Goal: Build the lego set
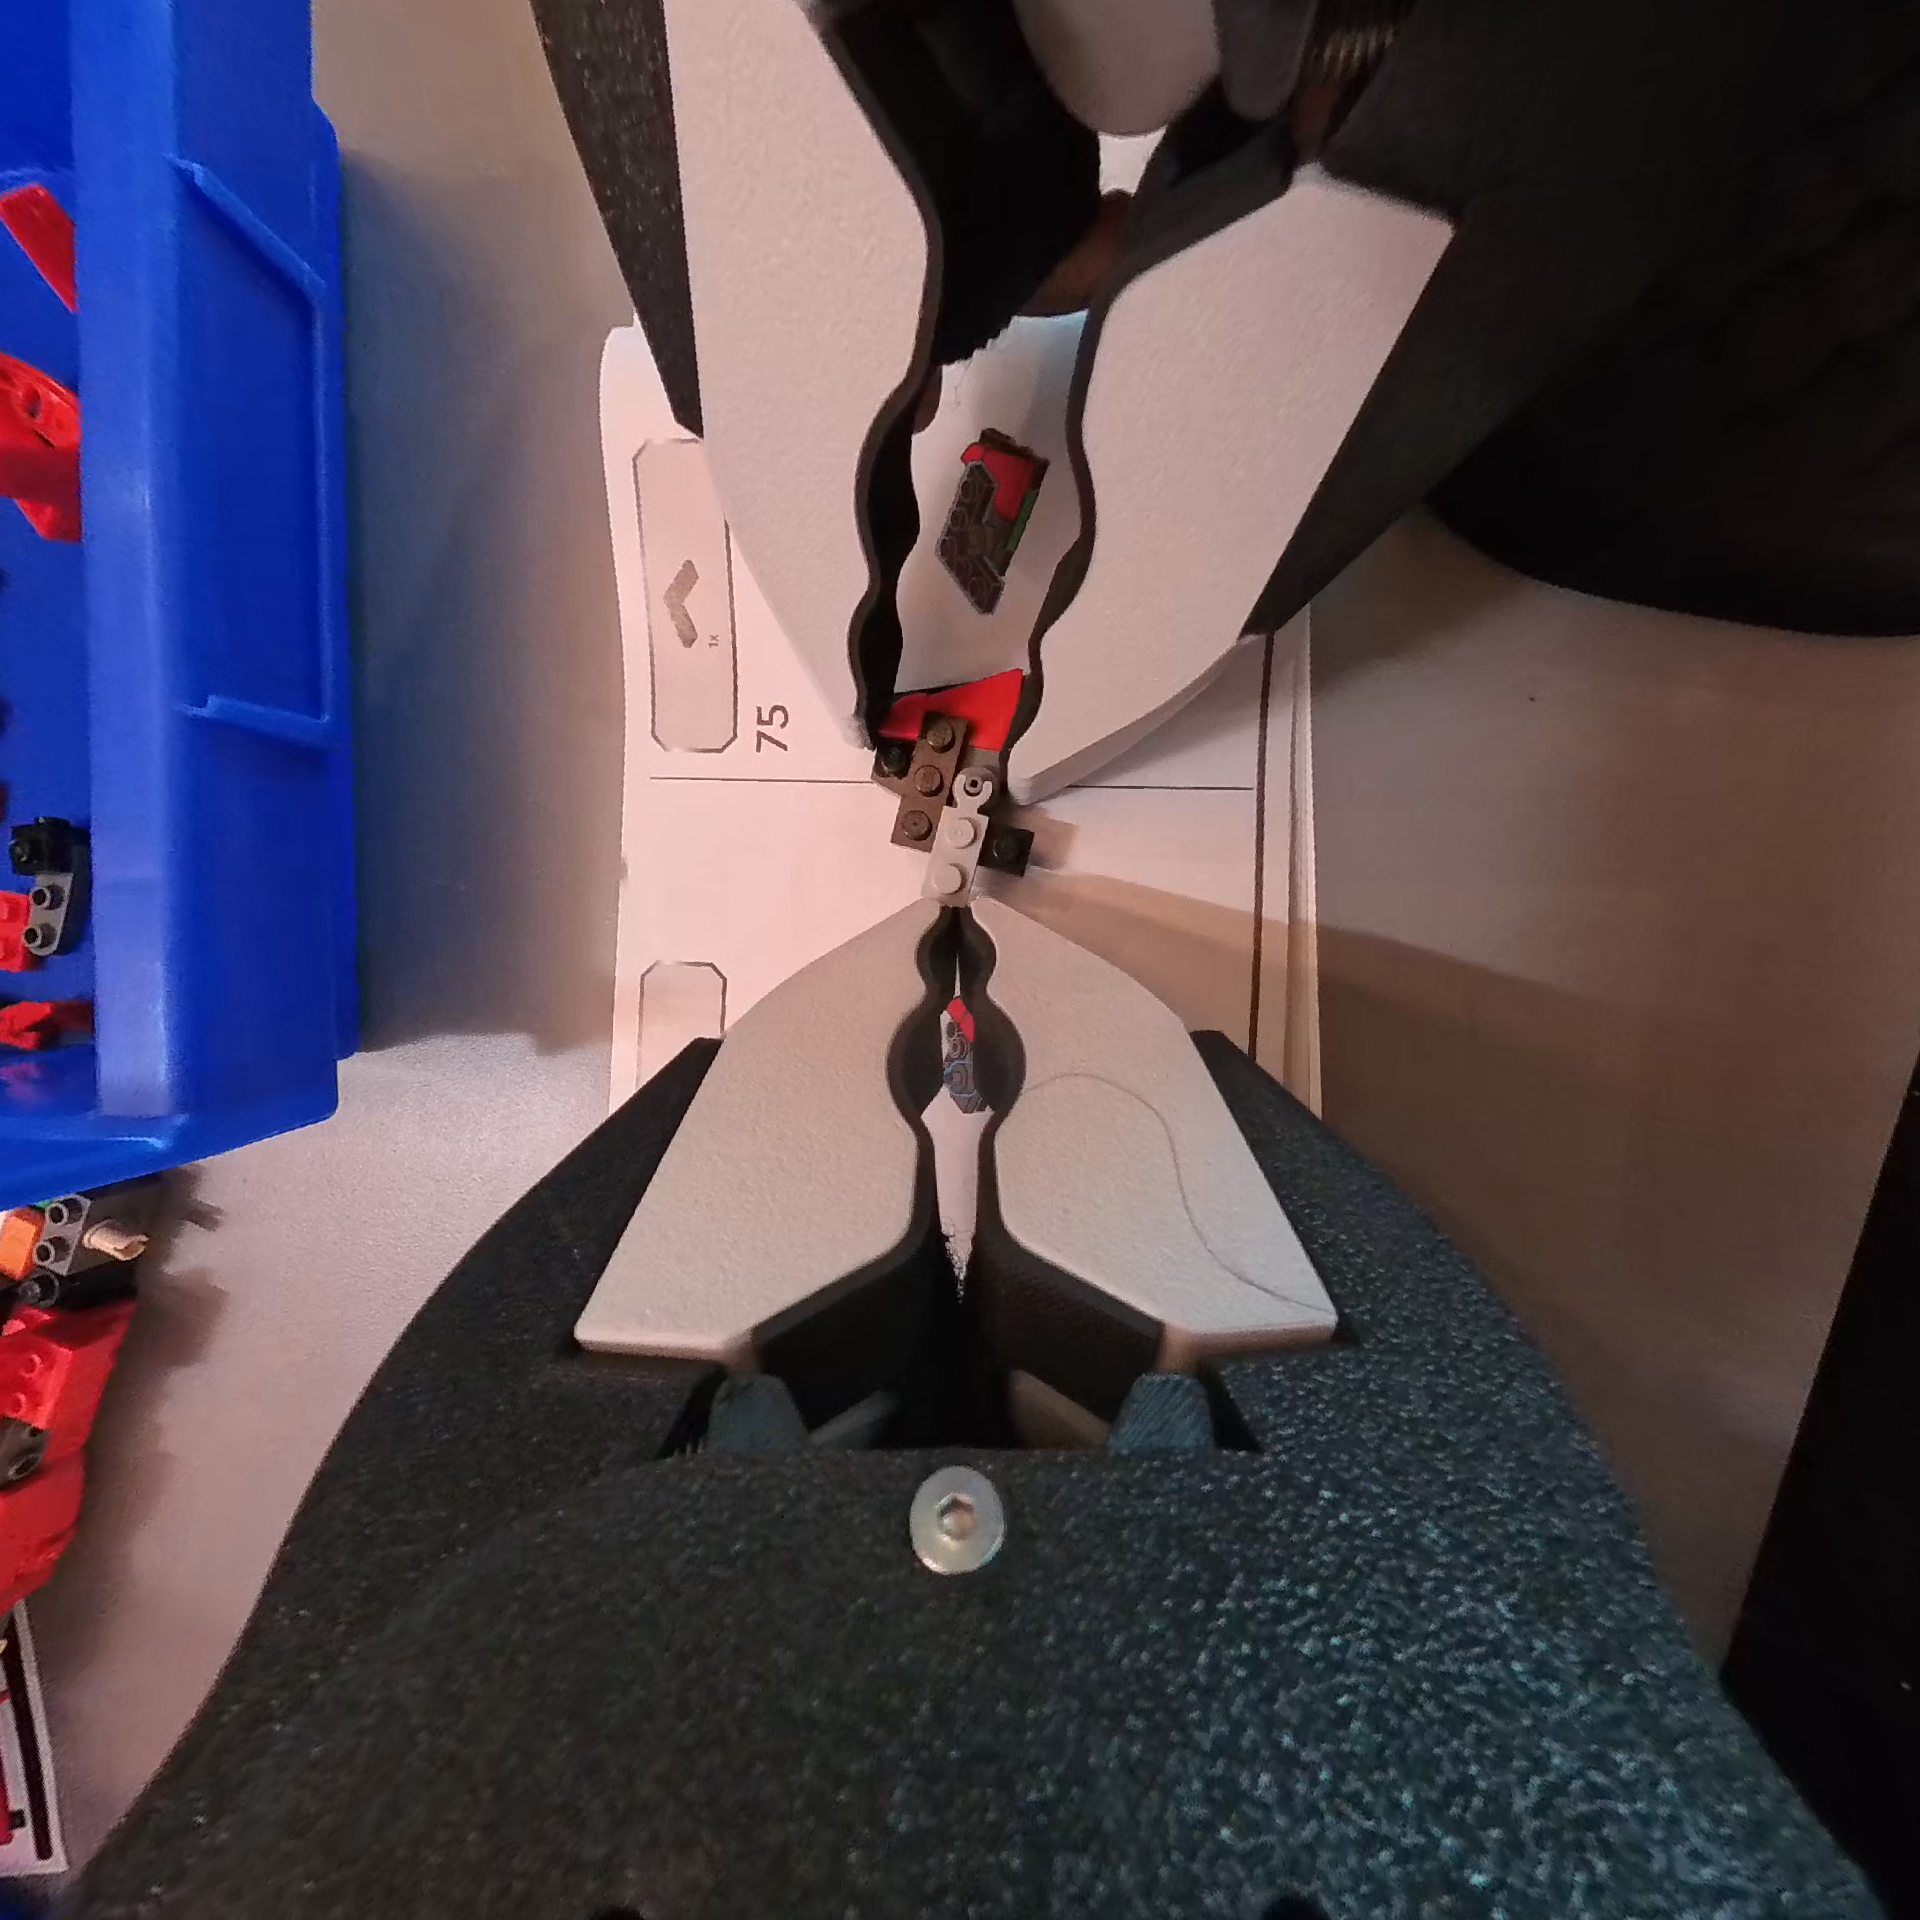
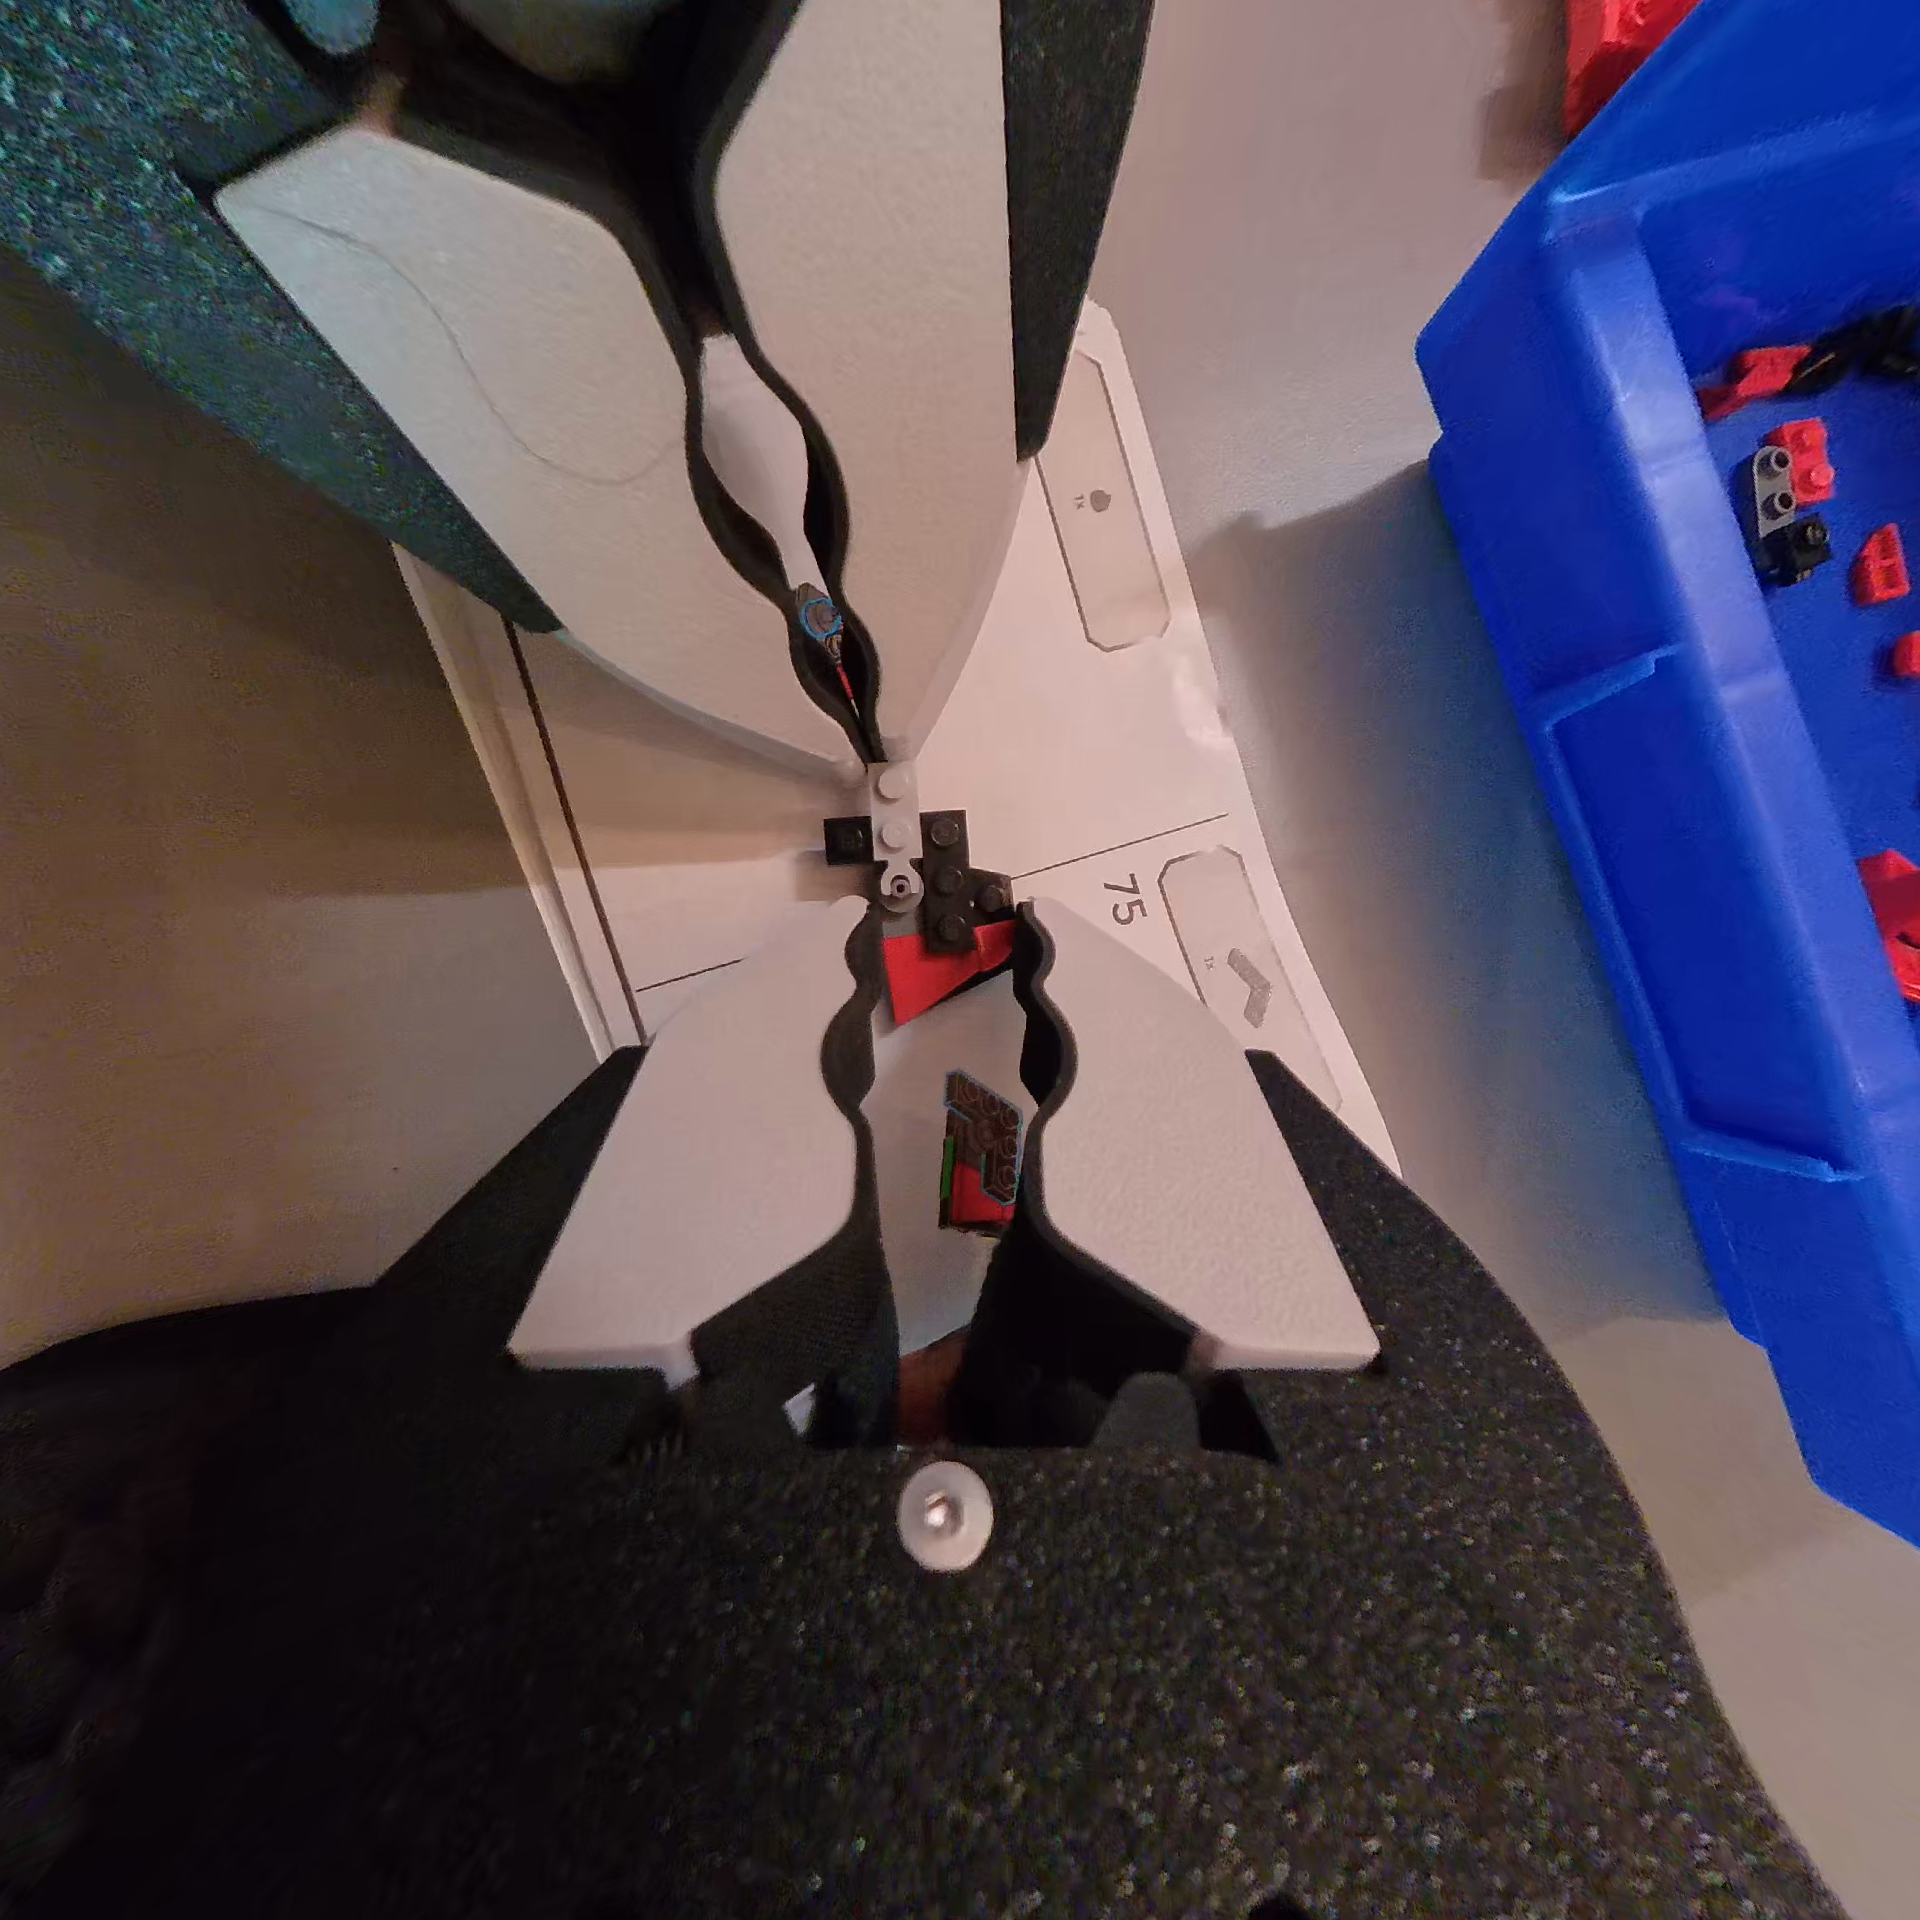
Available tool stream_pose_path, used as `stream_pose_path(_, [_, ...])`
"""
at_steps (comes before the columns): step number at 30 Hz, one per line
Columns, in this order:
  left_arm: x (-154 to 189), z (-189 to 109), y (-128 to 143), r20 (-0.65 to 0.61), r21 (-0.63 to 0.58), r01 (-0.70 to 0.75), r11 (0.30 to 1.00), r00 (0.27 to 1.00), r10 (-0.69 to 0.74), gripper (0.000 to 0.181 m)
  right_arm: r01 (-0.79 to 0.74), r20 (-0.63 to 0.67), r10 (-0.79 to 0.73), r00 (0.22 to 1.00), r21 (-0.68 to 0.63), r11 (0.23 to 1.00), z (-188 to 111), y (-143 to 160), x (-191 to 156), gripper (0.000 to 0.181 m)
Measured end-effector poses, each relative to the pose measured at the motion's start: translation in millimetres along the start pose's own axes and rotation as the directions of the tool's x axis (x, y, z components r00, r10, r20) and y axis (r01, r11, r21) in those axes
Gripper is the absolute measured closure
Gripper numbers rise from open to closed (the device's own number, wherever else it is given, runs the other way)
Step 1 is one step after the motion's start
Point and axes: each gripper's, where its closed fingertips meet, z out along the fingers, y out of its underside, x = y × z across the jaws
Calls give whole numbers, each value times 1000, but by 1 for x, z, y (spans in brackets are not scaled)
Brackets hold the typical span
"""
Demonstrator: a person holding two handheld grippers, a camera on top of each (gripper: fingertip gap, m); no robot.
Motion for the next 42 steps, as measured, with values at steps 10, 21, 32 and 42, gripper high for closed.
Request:
stream_pose_path(10, [0,0,-1,1,-6,-9,1000,1000,9,181,3,14,-3,1000,6,1000,0,0,0,157])
stream_pose_path(21, [0,0,-1,4,-18,-25,1000,1000,25,181,1,23,-2,1000,18,1000,0,0,0,157])
stream_pose_path(32, [1,2,-1,1,-21,-16,1000,1000,16,181,-7,27,7,1000,26,1000,1,1,0,157])
stream_pose_path(42, [-12,-8,9,35,-14,-7,1000,999,7,172,33,27,-34,999,22,999,1,-1,-2,157])
